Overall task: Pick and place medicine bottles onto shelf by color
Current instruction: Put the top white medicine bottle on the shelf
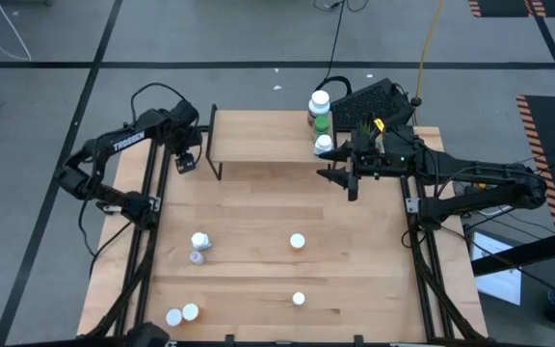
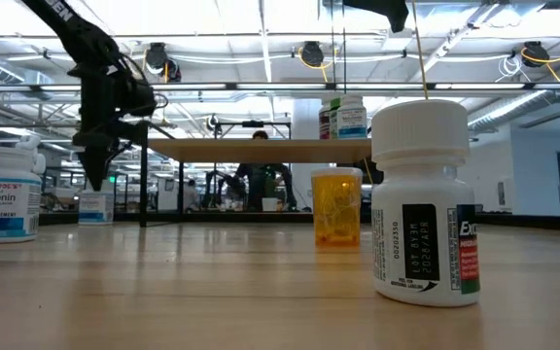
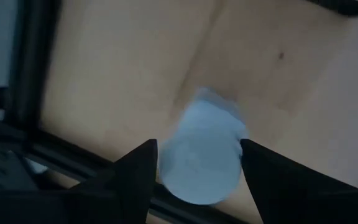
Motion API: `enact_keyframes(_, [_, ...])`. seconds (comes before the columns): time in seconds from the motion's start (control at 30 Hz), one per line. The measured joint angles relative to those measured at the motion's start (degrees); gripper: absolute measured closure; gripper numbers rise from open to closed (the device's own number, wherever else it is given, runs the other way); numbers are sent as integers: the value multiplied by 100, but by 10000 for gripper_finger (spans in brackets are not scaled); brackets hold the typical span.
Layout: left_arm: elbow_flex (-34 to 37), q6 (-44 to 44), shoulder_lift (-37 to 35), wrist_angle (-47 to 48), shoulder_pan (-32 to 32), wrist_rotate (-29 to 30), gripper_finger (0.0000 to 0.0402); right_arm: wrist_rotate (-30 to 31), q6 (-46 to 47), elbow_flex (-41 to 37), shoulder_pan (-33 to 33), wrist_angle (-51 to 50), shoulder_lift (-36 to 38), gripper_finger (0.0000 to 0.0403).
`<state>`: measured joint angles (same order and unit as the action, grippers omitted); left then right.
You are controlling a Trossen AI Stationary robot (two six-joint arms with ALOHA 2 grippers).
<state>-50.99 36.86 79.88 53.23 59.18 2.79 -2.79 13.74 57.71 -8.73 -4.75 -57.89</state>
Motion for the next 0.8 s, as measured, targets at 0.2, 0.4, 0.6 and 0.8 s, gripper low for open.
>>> enact_keyframes(0.2, [182, -226, 4, -184, -89, -20, 170, 0, 17, 0, 0, 4, 0, 172])
enact_keyframes(0.4, [185, -266, 4, -50, -135, 29, 186, 0, 59, 0, -2, 20, 0, 179])
enact_keyframes(0.6, [182, -580, -11, 101, -153, 347, 233, -2, 59, 0, 0, 24, 0, 196])
enact_keyframes(0.8, [84, -727, -194, 363, -208, 369, 214, -31, 59, 0, 0, 24, 0, 203])
